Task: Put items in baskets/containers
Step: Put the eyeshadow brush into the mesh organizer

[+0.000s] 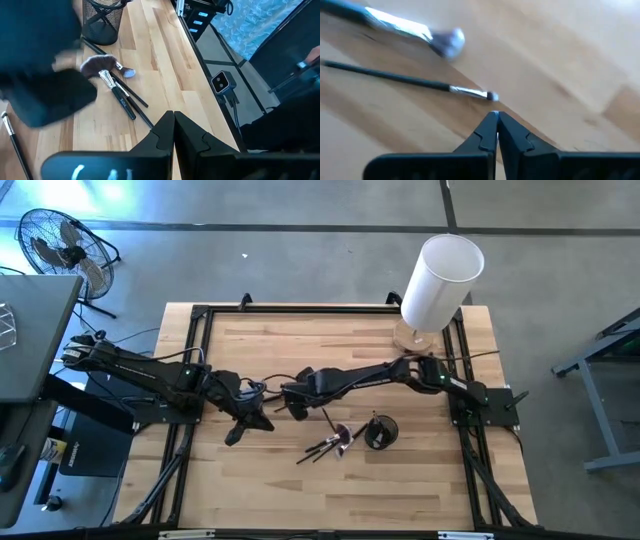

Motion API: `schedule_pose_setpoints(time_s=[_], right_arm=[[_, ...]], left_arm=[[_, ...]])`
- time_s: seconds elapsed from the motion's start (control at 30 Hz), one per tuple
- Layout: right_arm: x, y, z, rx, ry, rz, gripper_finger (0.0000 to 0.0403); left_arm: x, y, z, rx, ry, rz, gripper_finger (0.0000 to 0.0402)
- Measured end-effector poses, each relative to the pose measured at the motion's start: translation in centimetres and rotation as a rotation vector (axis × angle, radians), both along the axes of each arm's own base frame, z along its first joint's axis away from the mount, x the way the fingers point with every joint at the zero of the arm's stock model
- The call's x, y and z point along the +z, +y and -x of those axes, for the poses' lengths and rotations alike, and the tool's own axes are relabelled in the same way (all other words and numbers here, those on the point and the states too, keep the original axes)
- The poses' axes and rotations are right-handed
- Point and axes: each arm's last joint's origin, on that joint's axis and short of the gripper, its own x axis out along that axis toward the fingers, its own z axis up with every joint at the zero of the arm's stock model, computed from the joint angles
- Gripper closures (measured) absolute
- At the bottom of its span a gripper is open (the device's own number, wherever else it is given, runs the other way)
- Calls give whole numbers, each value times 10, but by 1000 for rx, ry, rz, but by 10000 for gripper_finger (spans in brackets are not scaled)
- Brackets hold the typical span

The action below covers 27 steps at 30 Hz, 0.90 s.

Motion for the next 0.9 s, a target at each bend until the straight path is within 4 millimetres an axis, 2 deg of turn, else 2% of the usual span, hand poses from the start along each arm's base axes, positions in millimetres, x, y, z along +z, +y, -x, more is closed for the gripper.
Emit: schedule_pose_setpoints(time_s=[0.2,0.33,0.5,0.57,0.63,0.77,0.9], right_arm=[[64,14,25,-29,-79,189,402],[116,31,56,-81,-171,342,402],[154,59,109,-104,-343,446,403],[158,70,134,-104,-431,461,403],[155,83,158,-74,-518,474,403],[132,107,197,23,-679,509,403],[105,120,226,92,-812,499,403]], left_arm=[[0,0,0,4,3,6,399],[1,0,0,6,-3,9,399],[2,0,-1,16,-17,17,399],[3,0,-2,35,-28,19,399],[4,0,-3,47,-46,22,399],[6,1,-5,79,-63,36,399],[8,2,-5,108,-73,48,399]])
